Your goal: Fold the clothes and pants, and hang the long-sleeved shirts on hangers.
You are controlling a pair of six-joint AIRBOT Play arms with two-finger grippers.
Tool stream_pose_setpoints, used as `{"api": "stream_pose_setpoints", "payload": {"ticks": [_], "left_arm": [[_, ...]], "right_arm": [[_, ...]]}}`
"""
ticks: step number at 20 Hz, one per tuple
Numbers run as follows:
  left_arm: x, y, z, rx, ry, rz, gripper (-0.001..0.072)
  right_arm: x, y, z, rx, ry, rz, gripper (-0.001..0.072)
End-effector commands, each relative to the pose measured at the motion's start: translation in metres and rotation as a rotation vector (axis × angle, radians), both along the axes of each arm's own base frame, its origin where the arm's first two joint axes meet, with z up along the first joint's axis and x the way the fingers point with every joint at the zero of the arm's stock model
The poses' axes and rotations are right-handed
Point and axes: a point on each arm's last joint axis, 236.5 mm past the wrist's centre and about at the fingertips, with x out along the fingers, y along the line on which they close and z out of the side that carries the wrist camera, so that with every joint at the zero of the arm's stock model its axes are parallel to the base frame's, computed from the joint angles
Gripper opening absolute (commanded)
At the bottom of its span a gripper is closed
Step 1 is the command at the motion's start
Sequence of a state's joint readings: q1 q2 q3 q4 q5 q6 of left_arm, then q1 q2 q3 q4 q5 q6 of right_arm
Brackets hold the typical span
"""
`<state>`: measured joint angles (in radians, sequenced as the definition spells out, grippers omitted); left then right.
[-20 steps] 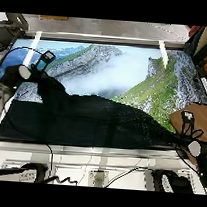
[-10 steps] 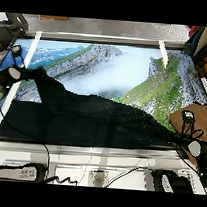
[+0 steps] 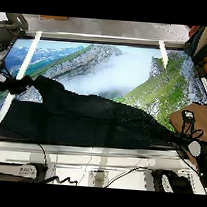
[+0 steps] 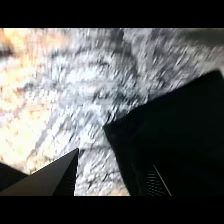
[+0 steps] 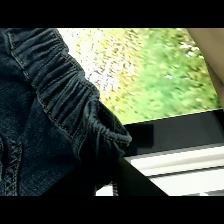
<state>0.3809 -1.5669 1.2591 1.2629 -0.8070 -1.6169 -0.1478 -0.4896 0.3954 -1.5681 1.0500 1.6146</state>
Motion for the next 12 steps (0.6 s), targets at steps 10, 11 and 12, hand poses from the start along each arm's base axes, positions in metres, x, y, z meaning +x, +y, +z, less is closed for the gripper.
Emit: {"api": "stream_pose_setpoints", "payload": {"ticks": [10,11,12], "left_arm": [[0.011,0.036,0.026,0.023,-0.120,0.099,0.0527],[0.005,0.049,0.037,0.030,-0.135,0.125,0.0526],[-0.003,0.060,0.045,0.031,-0.137,0.148,0.0527]], "right_arm": [[0.001,0.001,0.001,0.005,-0.006,-0.001,0.0038],[0.001,0.001,0.001,0.005,-0.006,-0.001,0.0038],[0.001,0.001,0.001,0.005,-0.006,-0.001,0.0037]]}}
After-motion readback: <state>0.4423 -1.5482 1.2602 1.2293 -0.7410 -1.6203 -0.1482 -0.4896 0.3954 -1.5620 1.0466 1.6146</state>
